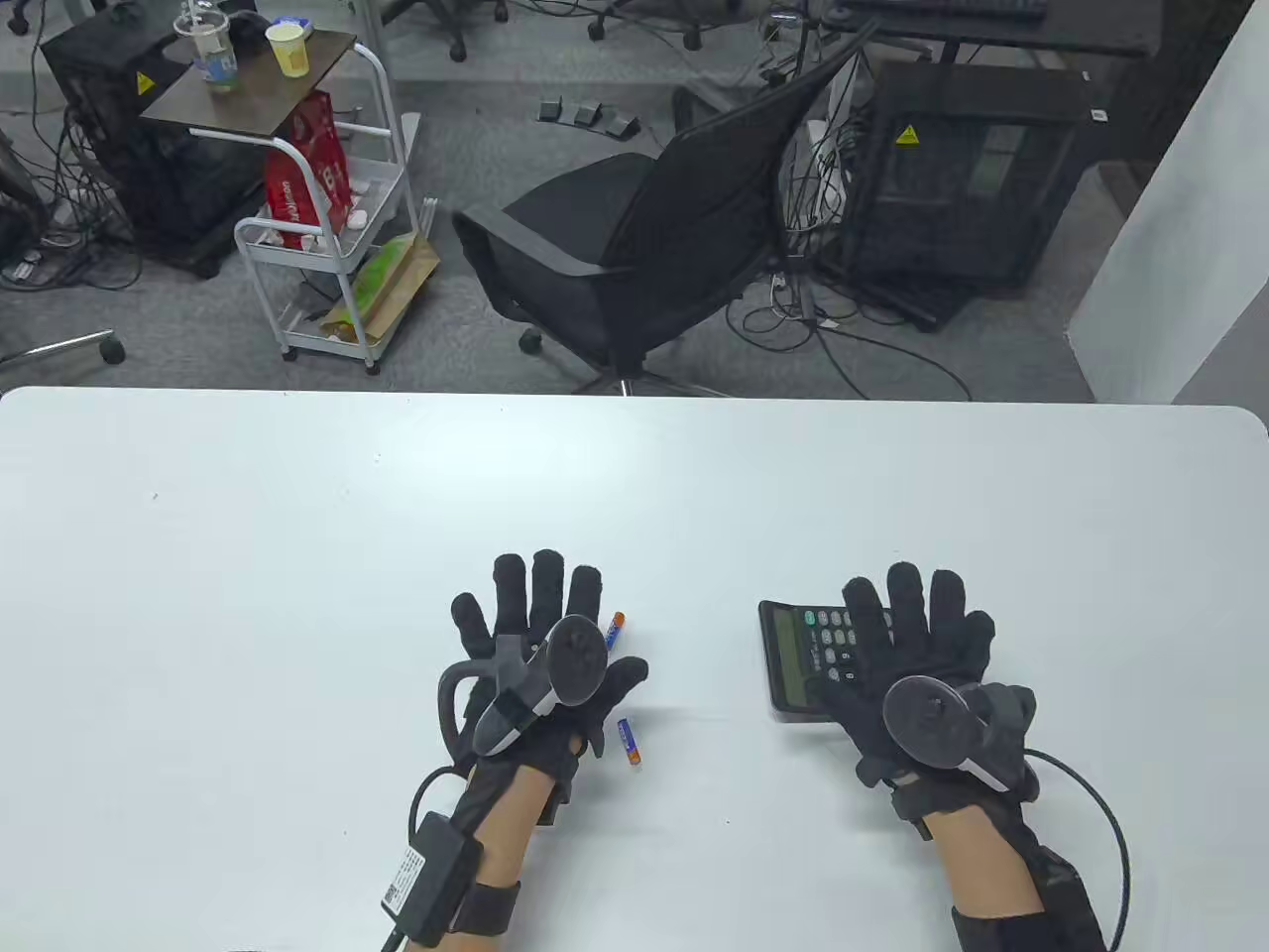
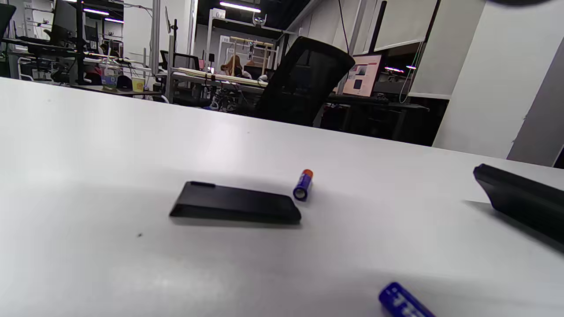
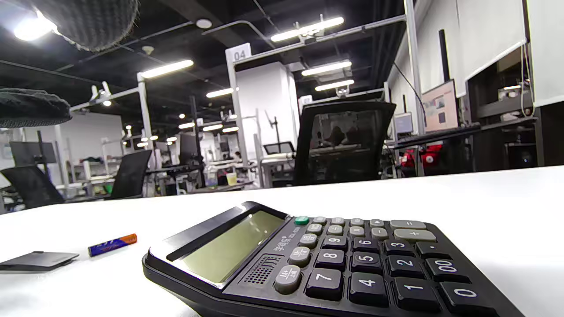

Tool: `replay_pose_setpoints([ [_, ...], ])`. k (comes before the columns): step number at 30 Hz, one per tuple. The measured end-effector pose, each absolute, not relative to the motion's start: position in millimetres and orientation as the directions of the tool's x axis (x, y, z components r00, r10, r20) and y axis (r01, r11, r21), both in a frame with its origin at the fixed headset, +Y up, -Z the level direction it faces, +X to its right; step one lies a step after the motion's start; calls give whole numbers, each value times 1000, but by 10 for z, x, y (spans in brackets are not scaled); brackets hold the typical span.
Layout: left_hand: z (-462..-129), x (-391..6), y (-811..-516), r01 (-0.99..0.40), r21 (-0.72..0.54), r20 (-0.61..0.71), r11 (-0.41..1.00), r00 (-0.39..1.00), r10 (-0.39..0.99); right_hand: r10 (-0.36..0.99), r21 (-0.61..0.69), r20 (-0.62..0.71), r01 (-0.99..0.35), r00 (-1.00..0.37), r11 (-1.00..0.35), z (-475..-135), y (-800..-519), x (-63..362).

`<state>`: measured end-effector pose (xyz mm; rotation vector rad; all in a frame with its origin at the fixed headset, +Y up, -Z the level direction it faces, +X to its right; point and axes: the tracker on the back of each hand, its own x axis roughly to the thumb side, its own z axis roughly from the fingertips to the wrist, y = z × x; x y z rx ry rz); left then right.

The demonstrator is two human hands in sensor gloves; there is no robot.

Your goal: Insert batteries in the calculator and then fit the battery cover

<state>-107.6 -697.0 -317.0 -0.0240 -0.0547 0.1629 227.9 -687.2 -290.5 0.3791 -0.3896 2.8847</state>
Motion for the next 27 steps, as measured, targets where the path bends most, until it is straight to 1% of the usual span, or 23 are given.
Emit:
replay_pose_setpoints([
  [11,-3178,-1073,-6974,-169,-33,56,985,984,171,174,-225,276,-240,-945,-944,-2918,-6879,2281],
  [17,-3177,-1070,-6980,-181,-40,56,983,982,183,201,-211,266,-261,-943,-942,-2939,-6905,2312],
  [21,-3178,-1078,-6976,-181,-33,48,983,982,183,250,-157,256,-295,-934,-942,-2974,-6976,2301],
  [27,-3183,-1103,-6974,-195,-31,41,980,980,196,222,-94,254,-252,-941,-963,-3028,-7097,2221],
])
